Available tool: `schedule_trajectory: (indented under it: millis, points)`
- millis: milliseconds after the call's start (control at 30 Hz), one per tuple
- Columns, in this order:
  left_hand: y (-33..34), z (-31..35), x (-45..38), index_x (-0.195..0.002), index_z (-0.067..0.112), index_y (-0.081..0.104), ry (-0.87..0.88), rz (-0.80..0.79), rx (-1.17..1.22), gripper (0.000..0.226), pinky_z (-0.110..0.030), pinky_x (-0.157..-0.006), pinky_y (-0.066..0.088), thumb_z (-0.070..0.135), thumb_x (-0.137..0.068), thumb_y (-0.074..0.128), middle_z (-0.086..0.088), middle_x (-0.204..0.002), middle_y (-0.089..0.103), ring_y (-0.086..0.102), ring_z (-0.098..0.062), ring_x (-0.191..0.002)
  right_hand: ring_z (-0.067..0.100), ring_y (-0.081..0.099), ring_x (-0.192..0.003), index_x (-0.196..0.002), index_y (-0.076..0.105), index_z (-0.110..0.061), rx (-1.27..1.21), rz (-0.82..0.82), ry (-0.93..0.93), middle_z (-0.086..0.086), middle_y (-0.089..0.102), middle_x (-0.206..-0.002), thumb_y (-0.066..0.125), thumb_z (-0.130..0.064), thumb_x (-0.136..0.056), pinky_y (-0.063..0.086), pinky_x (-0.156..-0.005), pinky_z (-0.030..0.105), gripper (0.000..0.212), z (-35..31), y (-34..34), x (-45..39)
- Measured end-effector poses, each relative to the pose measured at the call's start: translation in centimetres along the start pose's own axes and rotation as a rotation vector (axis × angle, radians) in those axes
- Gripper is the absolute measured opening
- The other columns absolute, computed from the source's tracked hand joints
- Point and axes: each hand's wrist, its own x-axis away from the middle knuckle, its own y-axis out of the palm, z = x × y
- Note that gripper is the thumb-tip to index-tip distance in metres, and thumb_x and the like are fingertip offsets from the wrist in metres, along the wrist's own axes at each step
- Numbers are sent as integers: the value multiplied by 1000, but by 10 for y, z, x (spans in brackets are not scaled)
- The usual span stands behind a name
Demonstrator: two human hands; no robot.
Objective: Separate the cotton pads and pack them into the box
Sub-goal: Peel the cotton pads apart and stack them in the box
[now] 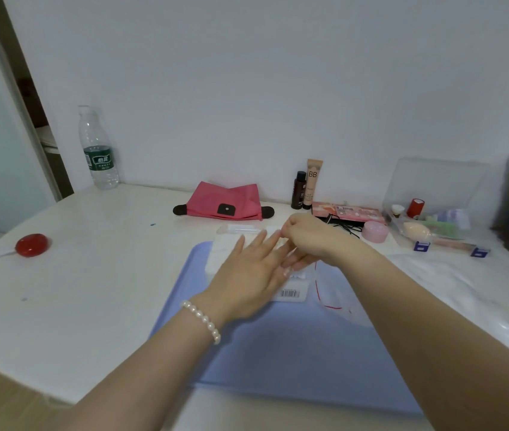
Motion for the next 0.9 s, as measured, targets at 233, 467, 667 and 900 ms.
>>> schedule_trajectory:
  millis: [233, 467, 667, 900]
  points:
    - [7, 1, -2, -151, 20, 4, -110, -103, -168, 66, -44, -118, -7, 55, -96, 15, 1, -159, -3, -8, -17, -146, 24, 65, -61, -89, 53, -14, -70, 172, -222, 16, 67, -87, 35, -1, -90, 52, -56, 29, 22, 17, -20, 4]
    - [-2, 27, -7, -133, 9, 51, 6, 286, 188, 53, -25, -109, 21, 39, -95, 28, -8, -140, 49, 40, -23, -131, 2, 47, -58, -75, 59, -23, 199, 565, -537, -11, 54, -64, 60, 2, -74, 34, -51, 6, 25, 16, -66, 31]
    - [-13, 71, -34, -83, 3, 71, -26, 130, 395, 19, -25, -71, 43, 10, -87, 54, -7, -85, 70, 57, -16, -74, 16, 53, -66, -71, 60, -18, 299, 393, -330, -2, 57, -72, 69, -15, -78, 38, -57, 23, 11, 46, -95, 49]
    - [7, 103, -57, -74, -1, 66, -99, -197, 557, 20, -29, -84, 49, -1, -84, 50, -16, -93, 69, 56, -19, -80, 18, 59, -79, -92, 71, -10, 478, 325, 74, 6, 65, -92, 54, -15, -88, 46, -70, 28, 17, 133, -127, 60]
